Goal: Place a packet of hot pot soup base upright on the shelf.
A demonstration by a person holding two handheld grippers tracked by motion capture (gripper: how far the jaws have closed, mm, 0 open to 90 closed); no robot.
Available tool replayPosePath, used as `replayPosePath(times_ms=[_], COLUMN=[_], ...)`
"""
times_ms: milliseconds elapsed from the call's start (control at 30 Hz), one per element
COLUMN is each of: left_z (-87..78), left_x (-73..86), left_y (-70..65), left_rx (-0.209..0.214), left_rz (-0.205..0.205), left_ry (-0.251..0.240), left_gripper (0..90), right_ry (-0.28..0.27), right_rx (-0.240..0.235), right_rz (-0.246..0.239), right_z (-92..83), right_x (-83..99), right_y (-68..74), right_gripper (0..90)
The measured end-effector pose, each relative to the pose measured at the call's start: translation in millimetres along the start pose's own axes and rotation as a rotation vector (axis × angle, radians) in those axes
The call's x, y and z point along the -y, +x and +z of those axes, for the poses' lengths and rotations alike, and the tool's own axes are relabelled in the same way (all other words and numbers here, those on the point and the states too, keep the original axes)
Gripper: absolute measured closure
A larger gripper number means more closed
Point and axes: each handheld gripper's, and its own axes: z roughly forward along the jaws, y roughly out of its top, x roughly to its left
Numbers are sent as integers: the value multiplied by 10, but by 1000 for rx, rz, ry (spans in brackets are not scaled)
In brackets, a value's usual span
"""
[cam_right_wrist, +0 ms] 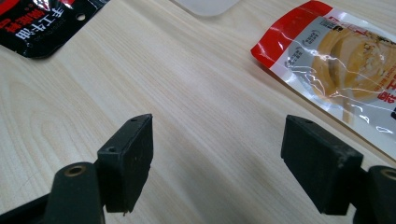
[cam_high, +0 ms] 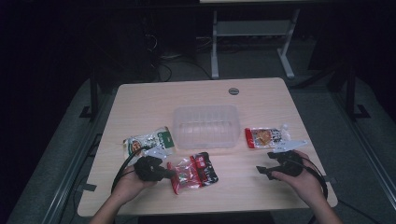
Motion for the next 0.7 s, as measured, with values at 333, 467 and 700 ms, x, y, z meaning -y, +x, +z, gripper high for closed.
replayPosePath(times_ms=[333,467,700], left_z=[35,55,68], left_x=[38,43,45], left_y=[58,62,50], left_rx=[2,1,-4], left_rz=[-14,-16,-13], left_ry=[26,39,45], left_gripper=[896,896,896], right_ry=[-7,-22,-42], right_rx=[-7,-8,-39], right_rz=[13,8,-11], right_z=[4,6,61], right_x=[-17,-61,-207], right_y=[16,33,145], right_gripper=[232,221,221])
